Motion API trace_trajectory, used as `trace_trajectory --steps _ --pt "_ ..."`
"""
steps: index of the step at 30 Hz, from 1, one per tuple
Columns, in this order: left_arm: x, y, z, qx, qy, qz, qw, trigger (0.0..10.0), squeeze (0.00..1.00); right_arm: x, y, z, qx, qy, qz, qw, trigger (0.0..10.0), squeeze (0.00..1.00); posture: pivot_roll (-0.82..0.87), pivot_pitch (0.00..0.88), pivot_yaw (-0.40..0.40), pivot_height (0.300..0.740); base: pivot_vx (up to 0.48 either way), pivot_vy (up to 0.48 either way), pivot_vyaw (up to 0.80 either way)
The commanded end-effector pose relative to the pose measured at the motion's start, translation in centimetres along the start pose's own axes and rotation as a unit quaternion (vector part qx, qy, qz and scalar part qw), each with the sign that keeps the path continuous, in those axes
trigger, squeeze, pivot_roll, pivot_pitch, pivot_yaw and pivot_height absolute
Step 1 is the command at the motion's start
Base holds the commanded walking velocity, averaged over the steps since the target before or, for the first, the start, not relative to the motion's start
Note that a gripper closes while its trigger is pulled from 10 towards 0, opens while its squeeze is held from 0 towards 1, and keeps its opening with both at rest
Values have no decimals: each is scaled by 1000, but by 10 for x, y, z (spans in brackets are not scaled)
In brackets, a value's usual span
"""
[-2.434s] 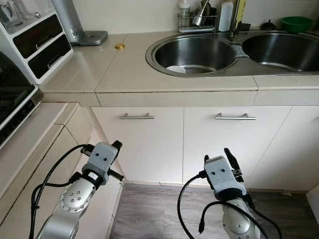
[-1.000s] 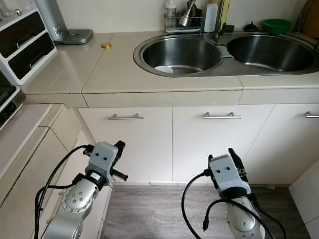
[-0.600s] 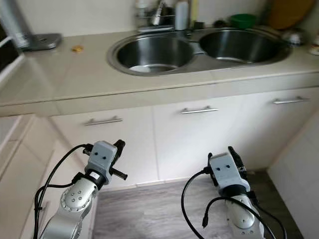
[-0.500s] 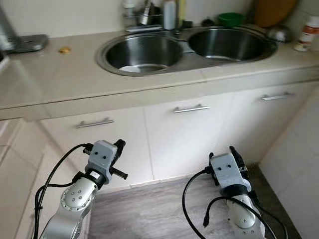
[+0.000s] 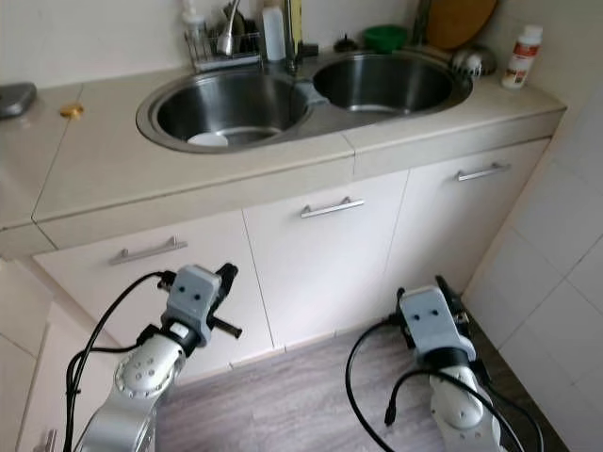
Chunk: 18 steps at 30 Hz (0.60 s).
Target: Kitchen organization
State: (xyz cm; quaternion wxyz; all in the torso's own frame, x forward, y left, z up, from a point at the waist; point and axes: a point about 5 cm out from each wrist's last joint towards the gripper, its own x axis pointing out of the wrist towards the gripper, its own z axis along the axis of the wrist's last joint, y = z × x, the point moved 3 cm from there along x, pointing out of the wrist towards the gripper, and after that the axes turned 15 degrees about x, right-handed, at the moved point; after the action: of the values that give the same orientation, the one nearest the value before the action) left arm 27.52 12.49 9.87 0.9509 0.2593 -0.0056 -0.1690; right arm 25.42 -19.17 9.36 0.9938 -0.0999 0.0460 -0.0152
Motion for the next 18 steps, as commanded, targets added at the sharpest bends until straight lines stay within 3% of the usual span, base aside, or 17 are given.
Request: trace_trajectory --steps 1,18 --pt "1 1 -2 -1 4 -2 1000 10000 0 1 -1 0 7 -3 -5 1000 10000 0 -2 0 42 740 0 0 -800" --pt "1 0 -8 -3 7 -7 1000 10000 0 0 0 1 6 -4 -7 1000 10000 0 0 0 43 740 0 0 -800"
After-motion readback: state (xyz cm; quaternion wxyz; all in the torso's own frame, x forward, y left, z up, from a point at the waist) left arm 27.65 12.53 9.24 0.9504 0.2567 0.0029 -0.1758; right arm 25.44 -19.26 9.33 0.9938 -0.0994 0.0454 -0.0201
